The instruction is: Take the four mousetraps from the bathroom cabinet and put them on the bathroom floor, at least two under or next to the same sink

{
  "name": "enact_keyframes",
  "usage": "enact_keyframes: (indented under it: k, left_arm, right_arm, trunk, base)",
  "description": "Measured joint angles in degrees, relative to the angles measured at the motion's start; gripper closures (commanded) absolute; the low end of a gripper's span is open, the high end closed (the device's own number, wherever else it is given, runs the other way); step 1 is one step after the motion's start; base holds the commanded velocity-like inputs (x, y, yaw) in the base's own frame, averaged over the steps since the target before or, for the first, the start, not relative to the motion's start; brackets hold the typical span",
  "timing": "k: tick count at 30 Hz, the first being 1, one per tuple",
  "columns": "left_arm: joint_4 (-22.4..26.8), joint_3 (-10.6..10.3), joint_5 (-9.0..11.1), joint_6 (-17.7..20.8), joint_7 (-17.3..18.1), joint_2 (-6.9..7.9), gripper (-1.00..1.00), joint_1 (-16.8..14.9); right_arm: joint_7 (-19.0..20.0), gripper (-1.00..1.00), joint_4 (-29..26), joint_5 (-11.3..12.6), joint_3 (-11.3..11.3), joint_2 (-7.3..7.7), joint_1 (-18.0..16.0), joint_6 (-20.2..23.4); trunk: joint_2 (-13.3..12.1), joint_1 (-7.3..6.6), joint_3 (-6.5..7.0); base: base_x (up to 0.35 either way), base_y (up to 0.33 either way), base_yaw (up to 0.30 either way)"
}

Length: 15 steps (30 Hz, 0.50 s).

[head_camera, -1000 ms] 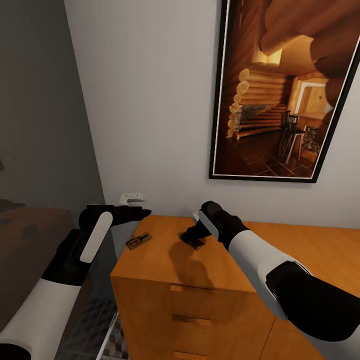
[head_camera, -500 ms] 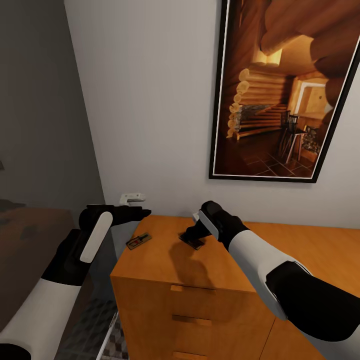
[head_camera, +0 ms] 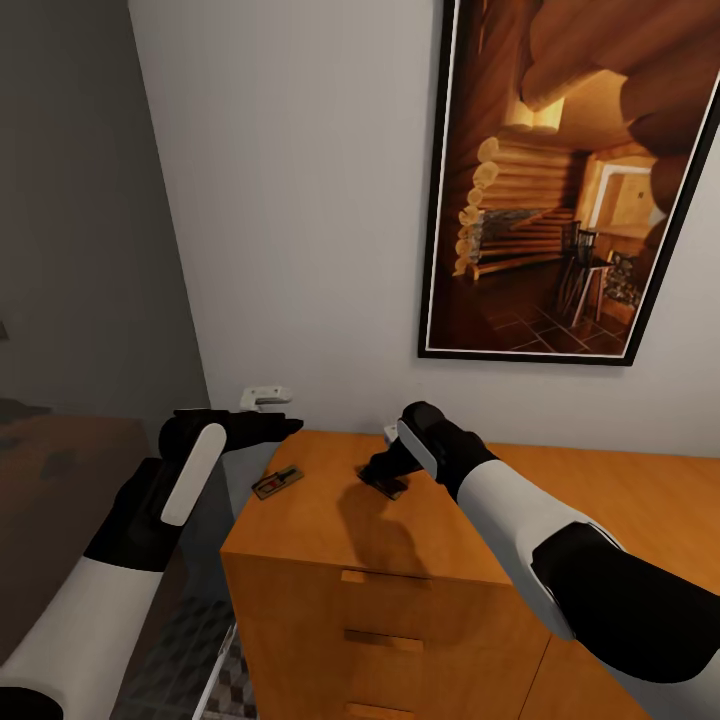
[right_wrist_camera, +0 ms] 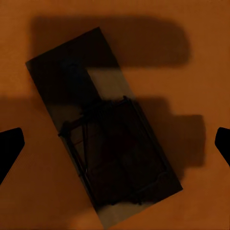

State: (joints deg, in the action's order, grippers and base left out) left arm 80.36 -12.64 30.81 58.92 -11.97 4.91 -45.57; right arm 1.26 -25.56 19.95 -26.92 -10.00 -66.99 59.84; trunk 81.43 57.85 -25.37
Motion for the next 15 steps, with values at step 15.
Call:
enact_keyframes:
  k: [15]
  left_arm:
    - [0.0, 0.0, -0.03, 0.01, 0.0, -0.04, -1.0, 0.0]
  right_arm:
    - [0.69, -1.0, 0.68, 0.04, 0.09, 0.0, 0.0, 0.0]
  trunk:
    - [0.0, 0.0, 0.0]
  base:
    - [0.0, 0.0, 0.0]
